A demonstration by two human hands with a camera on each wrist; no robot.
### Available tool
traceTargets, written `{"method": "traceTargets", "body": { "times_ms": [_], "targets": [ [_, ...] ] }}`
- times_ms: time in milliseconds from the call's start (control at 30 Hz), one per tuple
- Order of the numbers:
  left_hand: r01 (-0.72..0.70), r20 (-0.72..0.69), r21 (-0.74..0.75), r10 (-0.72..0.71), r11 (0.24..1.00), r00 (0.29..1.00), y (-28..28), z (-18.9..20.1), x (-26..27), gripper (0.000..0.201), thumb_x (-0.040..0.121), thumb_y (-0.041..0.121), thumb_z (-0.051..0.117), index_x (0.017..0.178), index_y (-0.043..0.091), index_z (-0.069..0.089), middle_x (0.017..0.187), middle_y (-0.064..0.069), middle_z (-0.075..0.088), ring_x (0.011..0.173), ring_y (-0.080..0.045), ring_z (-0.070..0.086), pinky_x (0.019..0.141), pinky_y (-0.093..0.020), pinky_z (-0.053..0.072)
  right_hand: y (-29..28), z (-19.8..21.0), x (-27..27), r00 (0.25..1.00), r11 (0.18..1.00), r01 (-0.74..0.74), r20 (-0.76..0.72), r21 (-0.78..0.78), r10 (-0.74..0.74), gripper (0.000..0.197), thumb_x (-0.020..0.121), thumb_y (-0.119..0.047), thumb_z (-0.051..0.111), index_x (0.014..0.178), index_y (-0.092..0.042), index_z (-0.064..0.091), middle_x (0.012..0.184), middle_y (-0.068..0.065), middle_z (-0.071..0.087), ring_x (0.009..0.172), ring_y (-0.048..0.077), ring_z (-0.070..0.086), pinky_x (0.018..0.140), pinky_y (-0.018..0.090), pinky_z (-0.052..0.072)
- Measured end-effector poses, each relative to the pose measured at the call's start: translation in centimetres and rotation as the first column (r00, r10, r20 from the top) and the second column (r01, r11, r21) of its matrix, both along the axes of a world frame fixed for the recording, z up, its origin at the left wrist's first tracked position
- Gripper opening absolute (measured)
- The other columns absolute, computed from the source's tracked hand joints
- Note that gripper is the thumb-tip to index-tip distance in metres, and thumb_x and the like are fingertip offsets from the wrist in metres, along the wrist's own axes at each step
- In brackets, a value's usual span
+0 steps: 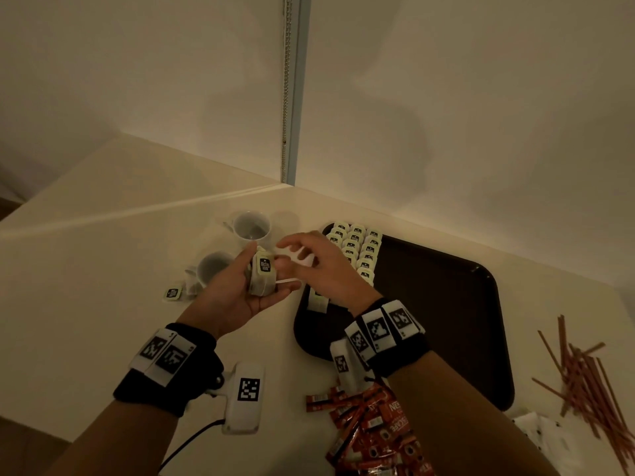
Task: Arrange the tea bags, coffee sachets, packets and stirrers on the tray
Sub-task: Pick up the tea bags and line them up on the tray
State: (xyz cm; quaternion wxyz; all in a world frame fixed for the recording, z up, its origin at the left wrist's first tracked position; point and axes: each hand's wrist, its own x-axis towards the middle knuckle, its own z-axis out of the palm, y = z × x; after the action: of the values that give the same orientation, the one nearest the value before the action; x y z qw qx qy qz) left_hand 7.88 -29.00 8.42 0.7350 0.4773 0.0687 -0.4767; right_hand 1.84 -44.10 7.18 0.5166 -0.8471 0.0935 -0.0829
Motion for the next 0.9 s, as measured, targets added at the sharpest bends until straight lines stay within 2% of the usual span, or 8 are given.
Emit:
{"method": "traceTargets", "body": {
  "times_ms": [167, 233, 333, 433, 600, 700, 767, 900],
  "targets": [
    [-0.004, -0.001, -0.087, 0.004, 0.996, 1.000, -0.8, 0.8, -0.2, 0.044, 0.100, 0.044, 0.033, 0.110, 0.013, 0.062, 0.093, -0.006, 0.074, 0.081, -0.022, 0.072, 0.058, -0.029, 0.058, 0.2, 1.9, 0.9, 0.997, 0.992, -0.040, 0.063, -0.123, 0.048, 0.019, 0.076, -0.016, 0.076, 0.090, -0.011, 0.064, 0.092, 0.004, 0.056, 0.081, 0.009, 0.051, 0.071, 0.010, 0.038],
    [0.038, 0.043, -0.084, -0.034, 0.996, 0.998, -1.0, 0.8, -0.1, 0.046, 0.100, 0.045, 0.029, 0.115, 0.015, 0.061, 0.103, -0.009, 0.073, 0.090, -0.023, 0.071, 0.062, -0.030, 0.058, 0.0, 3.1, 0.8, 0.992, 0.996, -0.041, 0.116, -0.076, 0.050, 0.012, 0.080, -0.011, 0.072, 0.085, -0.012, 0.061, 0.085, -0.001, 0.057, 0.077, 0.008, 0.052, 0.066, 0.007, 0.037],
    [0.058, 0.128, -0.106, -0.045, 0.993, 0.991, -1.2, 1.1, 0.2, 0.047, 0.098, 0.048, 0.030, 0.115, 0.019, 0.063, 0.111, -0.008, 0.071, 0.102, -0.023, 0.068, 0.072, -0.033, 0.059, -0.7, 5.3, 0.4, 0.985, 0.999, -0.026, 0.169, 0.032, 0.020, 0.010, 0.083, -0.005, 0.068, 0.090, -0.006, 0.061, 0.077, 0.005, 0.060, 0.070, 0.007, 0.056, 0.057, 0.004, 0.038],
    [-0.001, 0.181, -0.215, 0.041, 0.977, 0.983, -1.5, 2.4, 0.3, 0.037, 0.084, 0.051, 0.048, 0.098, 0.023, 0.068, 0.097, -0.005, 0.072, 0.098, -0.021, 0.069, 0.072, -0.032, 0.058, -1.5, 7.0, 0.4, 0.973, 0.999, 0.017, 0.231, -0.047, -0.006, 0.015, 0.084, -0.008, 0.067, 0.098, -0.007, 0.066, 0.073, 0.004, 0.060, 0.069, 0.005, 0.053, 0.061, 0.006, 0.037],
    [-0.072, 0.449, -0.174, 0.144, 0.982, 0.882, -2.6, 3.8, 0.1, 0.022, 0.077, 0.032, 0.064, 0.095, 0.019, 0.064, 0.089, -0.003, 0.069, 0.090, -0.019, 0.068, 0.055, -0.024, 0.053, -2.2, 8.9, 0.1, 0.958, 0.988, 0.077, 0.285, -0.137, -0.035, 0.011, 0.088, -0.015, 0.064, 0.095, -0.012, 0.072, 0.080, -0.012, 0.066, 0.073, -0.003, 0.056, 0.062, 0.007, 0.038],
    [-0.080, 0.505, -0.162, 0.152, 0.984, 0.849, -2.8, 3.8, -0.2, 0.007, 0.083, 0.016, 0.065, 0.089, 0.015, 0.067, 0.090, -0.007, 0.071, 0.092, -0.021, 0.067, 0.056, -0.021, 0.052, -2.3, 9.6, -0.1, 0.947, 0.983, 0.107, 0.317, -0.150, -0.054, 0.009, 0.088, -0.016, 0.064, 0.093, -0.016, 0.072, 0.083, -0.009, 0.068, 0.075, 0.003, 0.058, 0.059, 0.010, 0.039],
    [-0.049, 0.560, -0.168, 0.137, 0.985, 0.817, -2.8, 3.8, -0.4, 0.016, 0.079, 0.005, 0.067, 0.084, 0.020, 0.071, 0.087, -0.004, 0.073, 0.087, -0.017, 0.070, 0.060, -0.020, 0.052, -2.3, 9.9, -0.3, 0.946, 0.981, 0.112, 0.318, -0.158, -0.057, 0.009, 0.088, -0.017, 0.064, 0.092, -0.017, 0.072, 0.083, -0.010, 0.069, 0.076, 0.007, 0.059, 0.058, 0.014, 0.042],
    [-0.084, 0.564, -0.218, 0.196, 0.972, 0.802, -3.0, 4.3, -0.9, 0.024, 0.067, 0.022, 0.072, 0.091, 0.018, 0.069, 0.087, -0.002, 0.074, 0.087, -0.019, 0.070, 0.063, -0.022, 0.053, -1.9, 10.0, -0.8, 0.946, 0.981, 0.097, 0.321, -0.168, -0.038, 0.009, 0.088, -0.017, 0.064, 0.092, -0.017, 0.072, 0.083, -0.008, 0.070, 0.076, 0.009, 0.060, 0.058, 0.024, 0.045]
  ]
}}
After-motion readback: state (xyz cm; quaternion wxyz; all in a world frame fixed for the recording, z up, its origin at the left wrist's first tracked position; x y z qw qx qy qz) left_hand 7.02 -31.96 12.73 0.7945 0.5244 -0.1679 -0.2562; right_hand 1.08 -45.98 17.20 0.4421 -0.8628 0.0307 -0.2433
